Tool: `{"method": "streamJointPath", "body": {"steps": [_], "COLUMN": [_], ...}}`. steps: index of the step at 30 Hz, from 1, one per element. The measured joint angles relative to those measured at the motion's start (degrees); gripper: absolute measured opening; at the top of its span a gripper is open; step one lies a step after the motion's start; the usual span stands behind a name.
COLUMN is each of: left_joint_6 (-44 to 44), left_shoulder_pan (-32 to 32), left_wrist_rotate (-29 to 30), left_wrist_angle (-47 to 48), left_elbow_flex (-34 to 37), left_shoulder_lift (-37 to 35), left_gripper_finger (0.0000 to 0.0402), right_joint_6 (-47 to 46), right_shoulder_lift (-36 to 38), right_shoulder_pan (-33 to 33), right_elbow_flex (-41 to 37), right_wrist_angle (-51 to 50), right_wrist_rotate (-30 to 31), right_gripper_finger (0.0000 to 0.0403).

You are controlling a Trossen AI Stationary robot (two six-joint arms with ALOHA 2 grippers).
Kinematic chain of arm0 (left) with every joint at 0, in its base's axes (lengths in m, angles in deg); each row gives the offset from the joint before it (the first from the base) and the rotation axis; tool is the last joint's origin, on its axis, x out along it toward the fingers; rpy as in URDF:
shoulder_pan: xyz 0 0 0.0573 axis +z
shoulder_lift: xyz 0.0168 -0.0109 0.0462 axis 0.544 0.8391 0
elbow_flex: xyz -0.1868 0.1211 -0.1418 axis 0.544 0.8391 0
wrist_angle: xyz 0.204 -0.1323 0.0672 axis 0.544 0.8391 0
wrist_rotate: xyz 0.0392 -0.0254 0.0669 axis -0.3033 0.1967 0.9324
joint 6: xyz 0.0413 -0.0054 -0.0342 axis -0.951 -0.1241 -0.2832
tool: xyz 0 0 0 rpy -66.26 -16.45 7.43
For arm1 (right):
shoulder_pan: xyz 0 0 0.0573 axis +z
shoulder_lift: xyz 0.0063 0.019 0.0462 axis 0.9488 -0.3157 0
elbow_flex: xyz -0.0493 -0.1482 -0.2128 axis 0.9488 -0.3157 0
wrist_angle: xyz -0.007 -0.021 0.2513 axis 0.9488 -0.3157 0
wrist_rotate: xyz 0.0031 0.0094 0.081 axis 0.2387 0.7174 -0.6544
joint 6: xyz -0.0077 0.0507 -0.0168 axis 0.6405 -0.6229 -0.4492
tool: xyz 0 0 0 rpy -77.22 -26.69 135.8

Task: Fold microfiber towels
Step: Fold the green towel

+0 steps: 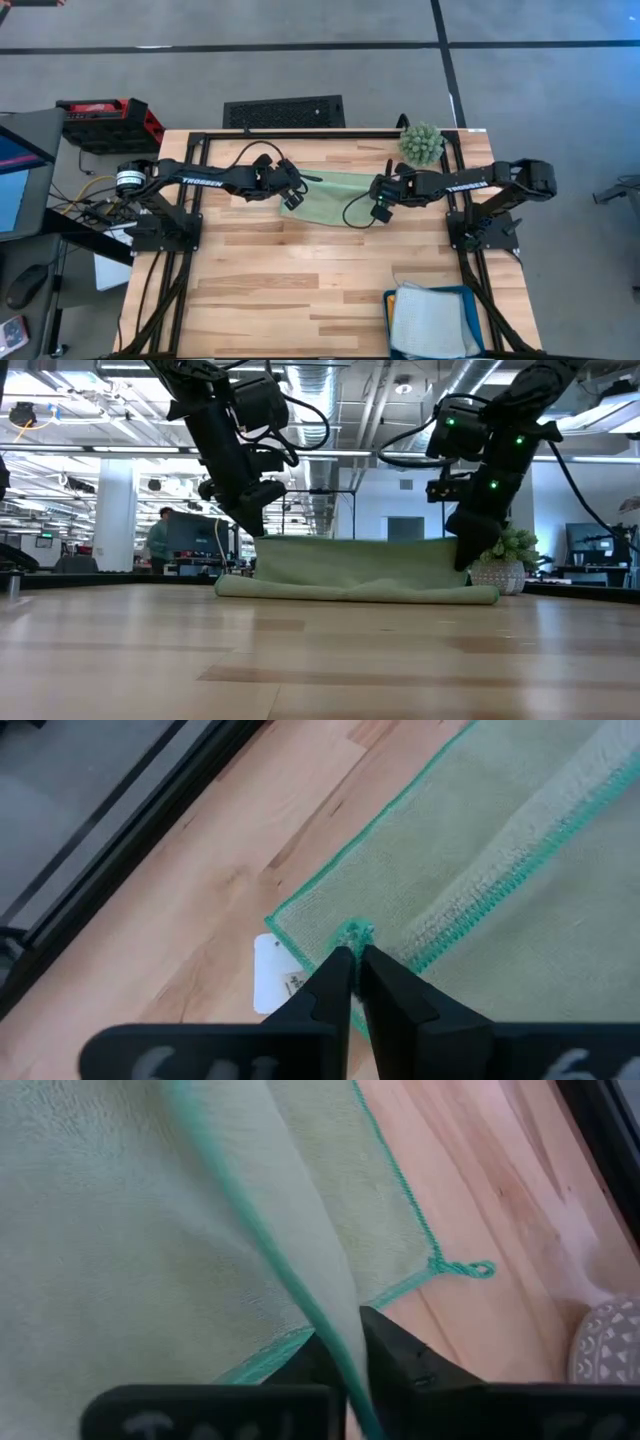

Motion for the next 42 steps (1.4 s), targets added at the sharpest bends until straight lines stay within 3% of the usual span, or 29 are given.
{"method": "streamJointPath", "body": {"steps": [12,19,26,33,37,42], "left_joint_6": [-0.78,-5.99,-8.17,-8.17,-9.24,-14.58], "left_shoulder_pan": [2.6,2.98,2.98,2.86,1.69,-2.22], "left_wrist_rotate": [0.02,0.21,7.04,7.1,4.11,-4.69], "left_wrist_angle": [-0.13,-0.17,-0.17,-0.13,0.37,3.7], "left_elbow_flex": [0.0,0.0,-0.02,-0.02,-0.02,-0.09], "left_shoulder_lift": [0.0,0.0,0.0,-0.01,-0.04,-1.91], "left_gripper_finger": [0.0126,0.0148,0.0149,0.0149,0.0149,0.0149], "right_joint_6": [0.0,-0.42,-0.47,-2.97,-2.99,-3.02], "right_shoulder_lift": [0.0,0.0,0.0,0.0,0.59,4.62], "right_shoulder_pan": [-3.06,-5.97,-9.06,-10.98,-10.05,-6.21], "right_elbow_flex": [0.0,0.72,2.03,2.36,2.36,2.36], "right_wrist_angle": [0.74,1.17,3.56,3.53,2.62,2.41], "right_wrist_rotate": [2.83,3.13,3.25,4.69,4.11,3.96], "right_gripper_finger": [0.0169,0.0211,0.021,0.0187,0.0178,0.0176]}}
